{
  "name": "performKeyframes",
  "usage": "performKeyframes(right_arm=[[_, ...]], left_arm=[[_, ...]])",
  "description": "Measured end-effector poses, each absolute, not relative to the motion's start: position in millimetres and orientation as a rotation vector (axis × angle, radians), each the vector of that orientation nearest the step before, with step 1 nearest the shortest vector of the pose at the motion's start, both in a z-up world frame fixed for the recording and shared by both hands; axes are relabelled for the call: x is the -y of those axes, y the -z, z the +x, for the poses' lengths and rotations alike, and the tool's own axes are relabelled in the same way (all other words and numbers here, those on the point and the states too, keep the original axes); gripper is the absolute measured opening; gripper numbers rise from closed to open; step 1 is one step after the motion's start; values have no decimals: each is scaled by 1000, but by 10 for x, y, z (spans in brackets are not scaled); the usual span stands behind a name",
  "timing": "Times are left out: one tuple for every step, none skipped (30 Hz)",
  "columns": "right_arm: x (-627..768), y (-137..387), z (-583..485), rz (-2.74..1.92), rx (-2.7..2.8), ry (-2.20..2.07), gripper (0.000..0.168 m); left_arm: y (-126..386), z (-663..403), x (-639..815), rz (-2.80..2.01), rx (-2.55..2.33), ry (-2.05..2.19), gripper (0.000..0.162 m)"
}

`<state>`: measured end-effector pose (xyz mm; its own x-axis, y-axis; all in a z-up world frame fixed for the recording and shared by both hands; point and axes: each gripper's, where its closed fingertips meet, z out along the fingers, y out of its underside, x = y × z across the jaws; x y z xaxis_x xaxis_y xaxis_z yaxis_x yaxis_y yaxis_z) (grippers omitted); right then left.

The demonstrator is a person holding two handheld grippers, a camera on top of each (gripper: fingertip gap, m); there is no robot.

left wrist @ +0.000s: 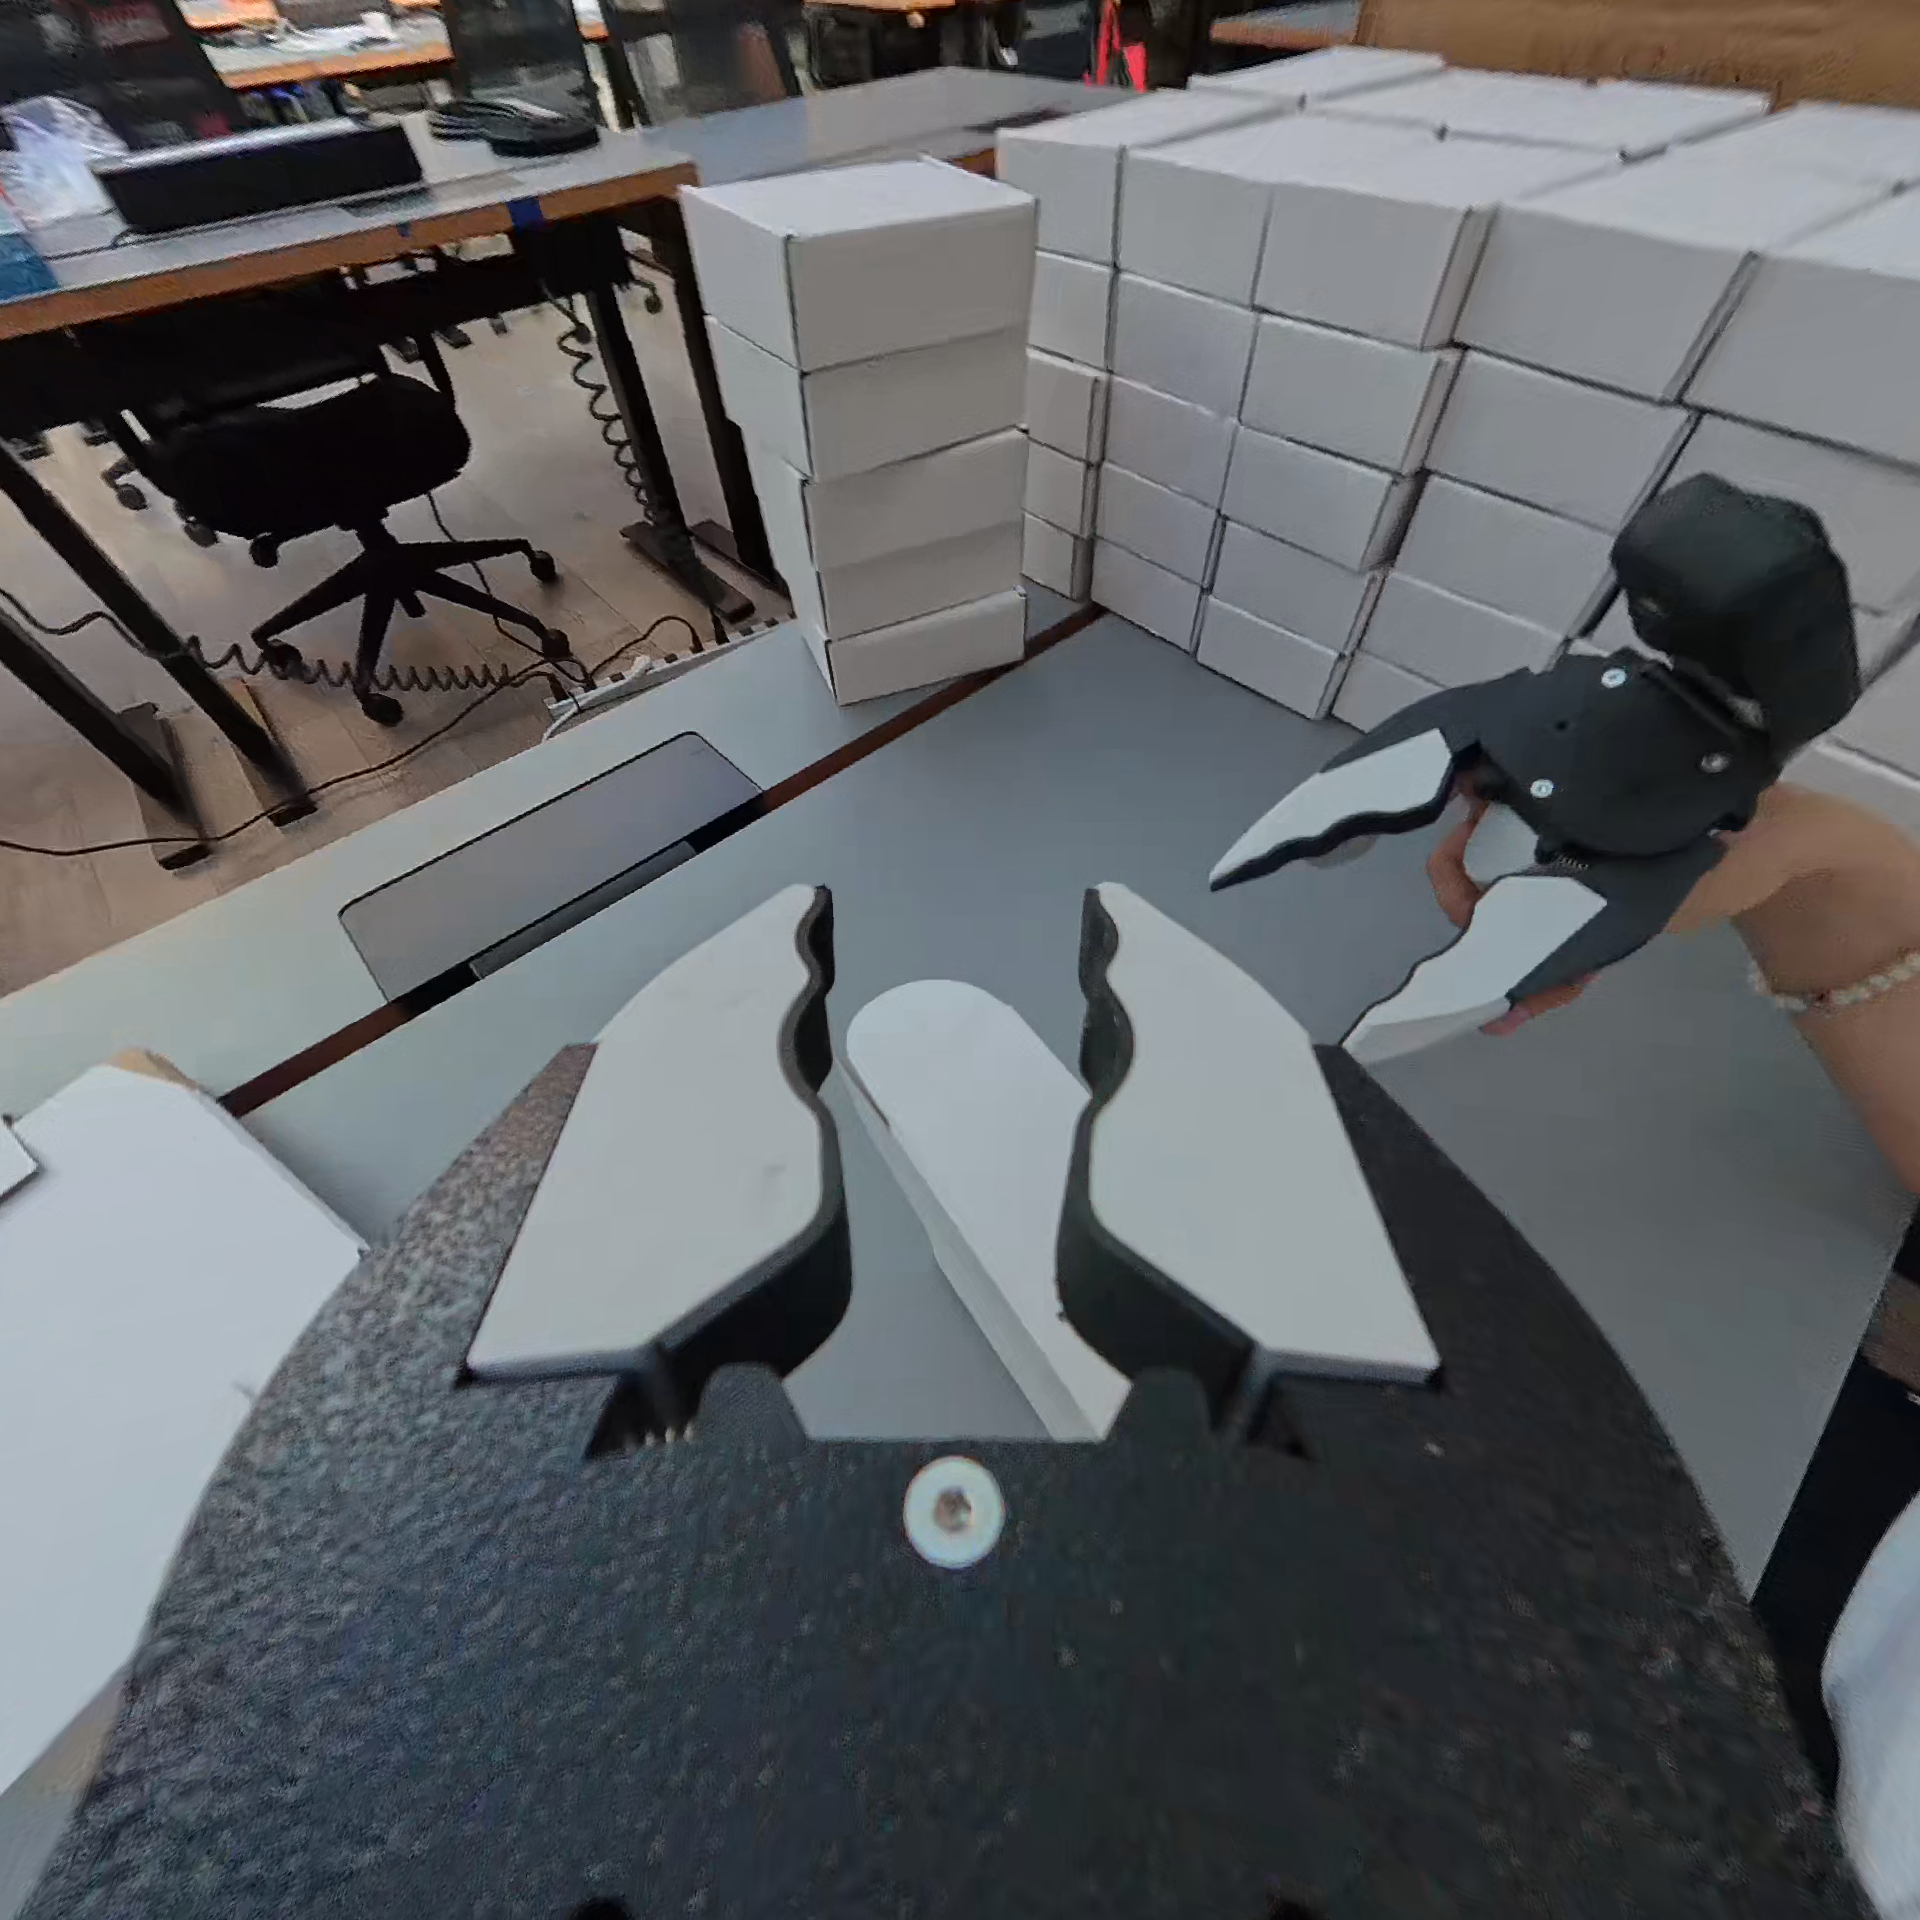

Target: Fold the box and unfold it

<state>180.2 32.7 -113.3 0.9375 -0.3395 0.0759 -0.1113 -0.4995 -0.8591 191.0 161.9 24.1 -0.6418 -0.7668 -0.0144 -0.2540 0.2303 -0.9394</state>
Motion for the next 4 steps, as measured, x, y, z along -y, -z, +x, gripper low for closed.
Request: performKeyframes(right_arm=[[-482,1160,1811,-2136,-279,237,74],[-625,1197,1829,-2186,-245,188,71],[-750,1248,1850,-2247,-204,152,69],[-853,1313,1870,-2313,-147,131,67]], left_arm=[[-236,1887,-1812,-1005,-1941,1461,44],[-198,1852,-1984,-1057,-1871,1493,44],[-128,1810,-2133,-1100,-1817,1505,43],[-35,1768,-2263,-1139,-1776,1499,42]])
